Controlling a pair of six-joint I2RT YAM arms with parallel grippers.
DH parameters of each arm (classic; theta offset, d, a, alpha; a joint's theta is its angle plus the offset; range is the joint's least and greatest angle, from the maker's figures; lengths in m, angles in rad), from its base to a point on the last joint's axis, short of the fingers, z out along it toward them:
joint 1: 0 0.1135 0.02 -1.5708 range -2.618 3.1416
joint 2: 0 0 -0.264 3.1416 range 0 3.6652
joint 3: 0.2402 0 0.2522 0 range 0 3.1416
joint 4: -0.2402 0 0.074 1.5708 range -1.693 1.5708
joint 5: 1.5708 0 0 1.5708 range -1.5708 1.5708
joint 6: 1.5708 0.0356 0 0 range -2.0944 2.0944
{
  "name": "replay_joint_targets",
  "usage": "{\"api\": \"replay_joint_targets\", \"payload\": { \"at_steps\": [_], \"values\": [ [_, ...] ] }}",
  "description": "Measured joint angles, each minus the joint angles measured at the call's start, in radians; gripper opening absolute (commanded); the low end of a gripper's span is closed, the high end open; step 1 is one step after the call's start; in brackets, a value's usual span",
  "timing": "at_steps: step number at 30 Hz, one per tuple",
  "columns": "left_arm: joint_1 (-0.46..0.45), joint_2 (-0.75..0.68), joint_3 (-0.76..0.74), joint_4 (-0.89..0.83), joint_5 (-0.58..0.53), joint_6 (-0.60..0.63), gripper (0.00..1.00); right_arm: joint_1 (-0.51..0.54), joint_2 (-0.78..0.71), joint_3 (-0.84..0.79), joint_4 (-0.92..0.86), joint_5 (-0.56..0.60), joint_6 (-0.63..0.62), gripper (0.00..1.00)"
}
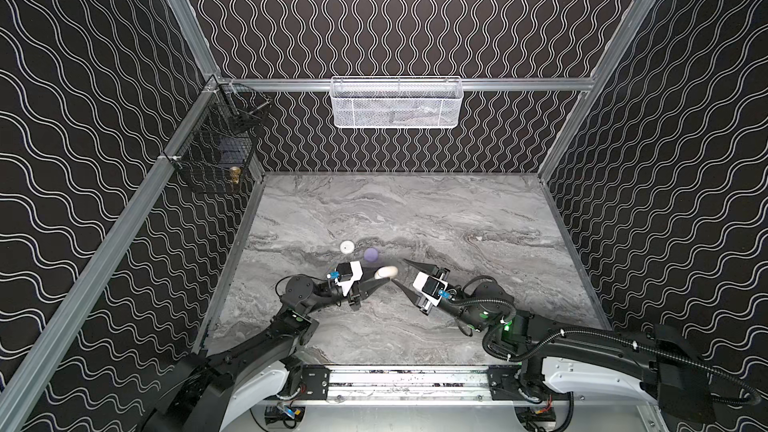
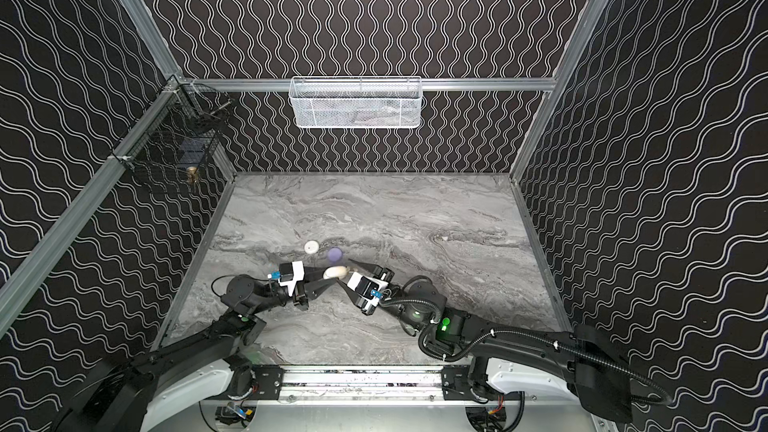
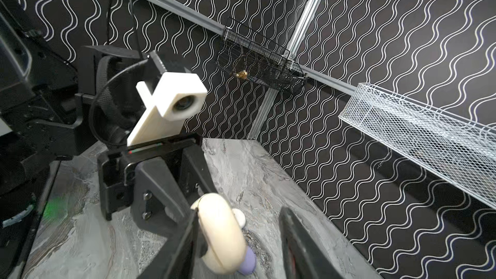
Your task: Insert the wireless bluetooth earbuds into the charging case
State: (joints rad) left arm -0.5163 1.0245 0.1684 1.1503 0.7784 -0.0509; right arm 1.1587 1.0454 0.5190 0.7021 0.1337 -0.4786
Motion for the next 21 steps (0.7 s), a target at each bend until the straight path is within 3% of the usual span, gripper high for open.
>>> {"api": "replay_joint_targets", "payload": {
  "at_steps": [7, 16, 21],
  "values": [
    [-0.002, 0.034, 0.003, 0.107, 0.066, -0.019, 0.0, -0.011, 0.032, 0.005, 0.003, 0.011, 0.0, 0.47],
    [-0.008, -0.001, 0.017, 0.048, 0.082, -0.024, 0.0, -0.019, 0.054, 0.016, 0.033, 0.007, -0.001, 0.48],
    [-0.008, -0.018, 0.024, 0.008, 0.085, -0.012, 0.0, -0.022, 0.017, -0.011, 0.028, -0.021, -0.005, 0.53]
  ]
}}
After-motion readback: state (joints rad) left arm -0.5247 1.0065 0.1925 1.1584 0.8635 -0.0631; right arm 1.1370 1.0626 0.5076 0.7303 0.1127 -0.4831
